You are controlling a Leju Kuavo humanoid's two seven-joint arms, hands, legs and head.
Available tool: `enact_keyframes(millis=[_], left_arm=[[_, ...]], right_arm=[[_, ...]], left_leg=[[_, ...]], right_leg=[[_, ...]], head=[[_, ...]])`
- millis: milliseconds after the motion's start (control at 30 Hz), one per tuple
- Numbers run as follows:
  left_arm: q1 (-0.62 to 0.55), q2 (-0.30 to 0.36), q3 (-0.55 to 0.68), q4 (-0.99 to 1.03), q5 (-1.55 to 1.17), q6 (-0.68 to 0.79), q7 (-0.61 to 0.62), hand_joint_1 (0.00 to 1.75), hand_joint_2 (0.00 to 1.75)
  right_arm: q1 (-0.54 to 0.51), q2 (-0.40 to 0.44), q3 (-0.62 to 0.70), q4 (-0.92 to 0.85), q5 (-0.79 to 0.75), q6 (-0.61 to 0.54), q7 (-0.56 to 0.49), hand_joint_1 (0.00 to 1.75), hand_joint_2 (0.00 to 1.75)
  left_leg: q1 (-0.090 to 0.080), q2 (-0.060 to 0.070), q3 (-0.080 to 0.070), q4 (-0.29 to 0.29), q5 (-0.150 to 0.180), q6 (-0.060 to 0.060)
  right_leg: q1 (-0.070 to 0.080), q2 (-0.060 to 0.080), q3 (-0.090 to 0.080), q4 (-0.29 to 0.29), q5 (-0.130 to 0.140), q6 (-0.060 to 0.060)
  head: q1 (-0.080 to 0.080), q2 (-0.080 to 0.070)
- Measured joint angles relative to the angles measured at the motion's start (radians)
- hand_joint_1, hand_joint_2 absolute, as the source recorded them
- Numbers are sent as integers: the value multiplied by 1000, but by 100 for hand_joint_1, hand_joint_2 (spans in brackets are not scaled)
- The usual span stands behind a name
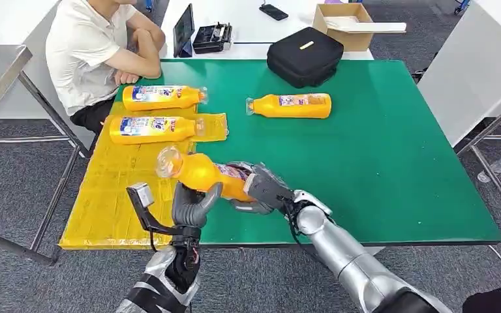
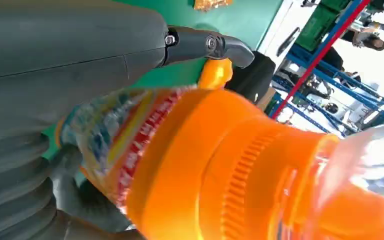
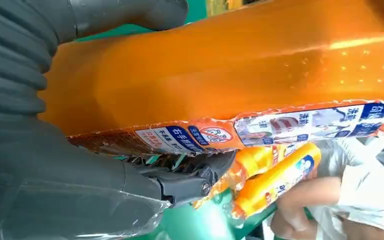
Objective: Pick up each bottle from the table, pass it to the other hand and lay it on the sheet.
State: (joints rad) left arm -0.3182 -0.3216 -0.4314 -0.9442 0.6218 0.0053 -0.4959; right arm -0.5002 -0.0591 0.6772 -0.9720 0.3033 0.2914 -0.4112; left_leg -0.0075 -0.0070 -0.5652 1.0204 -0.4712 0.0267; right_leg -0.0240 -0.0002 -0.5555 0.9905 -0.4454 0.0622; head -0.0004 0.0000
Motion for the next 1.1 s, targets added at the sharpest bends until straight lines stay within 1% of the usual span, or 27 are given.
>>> enact_keyframes(millis=[267,300,467,833,867,900,933,967,1000,1033,1067,1100], left_arm=[[-4,-1,3,0,20,-20,11,0,175],[-4,-2,3,0,19,-20,6,175,175],[-18,-6,3,5,5,3,-34,175,175],[-22,-8,9,12,-1,14,-57,175,175],[-22,-8,10,12,1,14,-58,175,175],[-22,-8,12,12,1,15,-59,175,175],[-22,-8,14,12,5,16,-60,175,175],[-22,-8,14,12,10,18,-60,175,175],[-22,-8,15,11,12,19,-61,175,175],[-22,-8,15,11,15,21,-62,175,175],[-21,-8,16,10,17,23,-63,175,175],[-21,-8,17,8,17,23,-63,175,175]], right_arm=[[-9,7,31,13,-14,-2,0,175,175],[-11,7,35,14,-21,-2,2,175,175],[-19,15,59,21,-52,0,15,175,175],[-23,22,77,34,-80,-4,17,175,175],[-22,24,78,37,-85,-6,17,162,175],[-20,26,79,40,-90,-9,16,38,175],[-18,29,79,43,-94,-11,15,52,175],[-16,32,80,48,-97,-14,13,31,175],[-13,33,81,50,-96,-18,10,0,175],[-10,35,84,52,-95,-21,5,0,175],[-6,38,86,55,-97,-22,4,0,0],[-3,40,87,56,-98,-25,2,0,0]], left_leg=[[0,0,-1,0,0,0],[0,0,-1,0,0,0],[0,0,-1,0,0,0],[0,0,-1,0,0,0],[0,0,-1,0,0,0],[0,0,-1,0,0,0],[0,0,-1,0,0,0],[0,0,-1,0,0,0],[0,0,-1,0,0,0],[0,0,-1,0,0,0],[0,0,-1,0,0,0],[0,0,-1,0,0,0]], right_leg=[[0,0,-1,0,0,0],[0,0,-1,0,0,0],[0,0,-1,0,0,0],[0,0,-1,0,0,0],[0,0,-1,0,0,0],[0,0,-1,0,0,0],[0,0,-1,0,0,0],[0,0,-1,0,0,0],[0,0,-1,0,0,0],[0,0,-1,0,0,0],[0,0,-1,0,0,0],[0,0,-1,0,0,0]], head=[[0,0],[0,0],[0,0],[0,0],[0,0],[0,0],[0,0],[0,0],[0,0],[0,0],[0,0],[0,0]])
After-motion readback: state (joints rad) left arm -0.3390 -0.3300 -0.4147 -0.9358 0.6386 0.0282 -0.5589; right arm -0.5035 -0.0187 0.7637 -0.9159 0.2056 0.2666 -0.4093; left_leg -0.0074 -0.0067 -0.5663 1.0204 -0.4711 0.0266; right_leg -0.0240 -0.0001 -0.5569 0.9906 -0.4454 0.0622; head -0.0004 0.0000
